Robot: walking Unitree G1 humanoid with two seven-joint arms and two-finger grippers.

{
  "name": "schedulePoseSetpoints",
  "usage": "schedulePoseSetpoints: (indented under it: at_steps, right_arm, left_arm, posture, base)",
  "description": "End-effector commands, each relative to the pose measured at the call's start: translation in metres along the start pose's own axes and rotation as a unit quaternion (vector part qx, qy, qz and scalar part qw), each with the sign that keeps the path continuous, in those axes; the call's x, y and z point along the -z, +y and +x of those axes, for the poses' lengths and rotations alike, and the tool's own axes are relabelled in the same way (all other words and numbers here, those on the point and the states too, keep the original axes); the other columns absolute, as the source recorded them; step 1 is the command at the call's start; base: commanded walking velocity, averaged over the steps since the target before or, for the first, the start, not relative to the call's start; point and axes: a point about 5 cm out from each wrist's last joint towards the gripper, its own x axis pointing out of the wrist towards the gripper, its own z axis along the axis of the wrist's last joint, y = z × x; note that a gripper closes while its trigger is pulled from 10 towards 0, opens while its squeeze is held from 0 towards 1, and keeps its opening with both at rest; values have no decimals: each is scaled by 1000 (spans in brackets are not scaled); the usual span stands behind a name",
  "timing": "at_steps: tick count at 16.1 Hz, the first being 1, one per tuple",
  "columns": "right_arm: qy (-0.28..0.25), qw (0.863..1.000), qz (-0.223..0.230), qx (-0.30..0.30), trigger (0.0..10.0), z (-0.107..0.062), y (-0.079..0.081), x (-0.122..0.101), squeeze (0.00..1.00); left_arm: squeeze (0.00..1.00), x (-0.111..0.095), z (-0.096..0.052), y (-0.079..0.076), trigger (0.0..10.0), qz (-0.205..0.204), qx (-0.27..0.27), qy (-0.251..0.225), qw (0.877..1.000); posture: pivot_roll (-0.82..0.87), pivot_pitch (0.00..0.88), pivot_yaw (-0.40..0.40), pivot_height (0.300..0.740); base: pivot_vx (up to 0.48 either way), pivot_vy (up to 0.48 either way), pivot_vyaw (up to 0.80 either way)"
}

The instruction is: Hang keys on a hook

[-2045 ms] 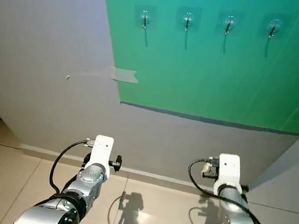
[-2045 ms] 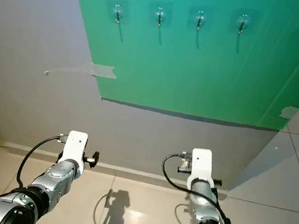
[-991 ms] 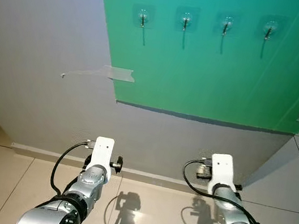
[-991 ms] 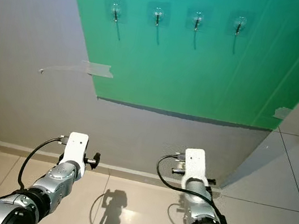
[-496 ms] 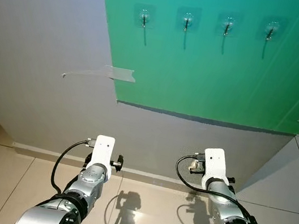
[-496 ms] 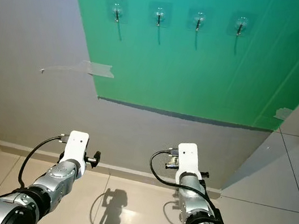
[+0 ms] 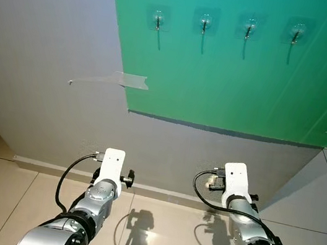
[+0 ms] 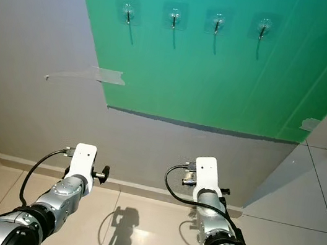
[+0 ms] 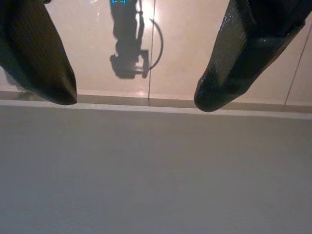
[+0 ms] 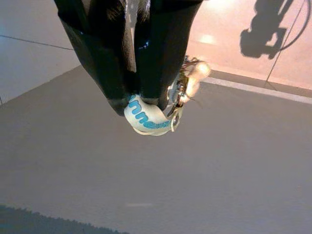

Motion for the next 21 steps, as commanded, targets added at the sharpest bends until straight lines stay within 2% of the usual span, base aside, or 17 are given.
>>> schedulePoseSetpoints:
  at_steps: [1,13,16,19,21]
  right_arm:
    - [2,1000,8,2,10000,0,0,1,0]
    - [-3,1000,-2,-7,10000,2,4,-5,0]
    - [-3,1000,-7,-12,10000,1,5,-4,0]
    - [-2,1000,-9,-14,10000,2,6,-4,0]
    - [-4,1000,-10,-17,10000,2,8,-7,0]
  left_arm:
    - [0,2,-1,3,10000,-1,-7,-2,1000]
    - [0,-6,1,6,10000,-14,-11,-11,1000]
    - [0,-28,5,12,10000,-25,-12,-44,999]
    - [0,-44,7,26,10000,-48,-29,-67,996]
    - [0,-54,8,30,10000,-45,-33,-80,995]
  posture:
    - [-188,0,91,740]
    - [-172,0,67,740]
    - [-157,0,61,740]
    - [-145,0,53,740]
    - [-140,0,50,740]
  base:
    - [0,0,0]
    - [0,0,0]
    - [0,0,0]
    - [0,0,0]
    - [0,0,0]
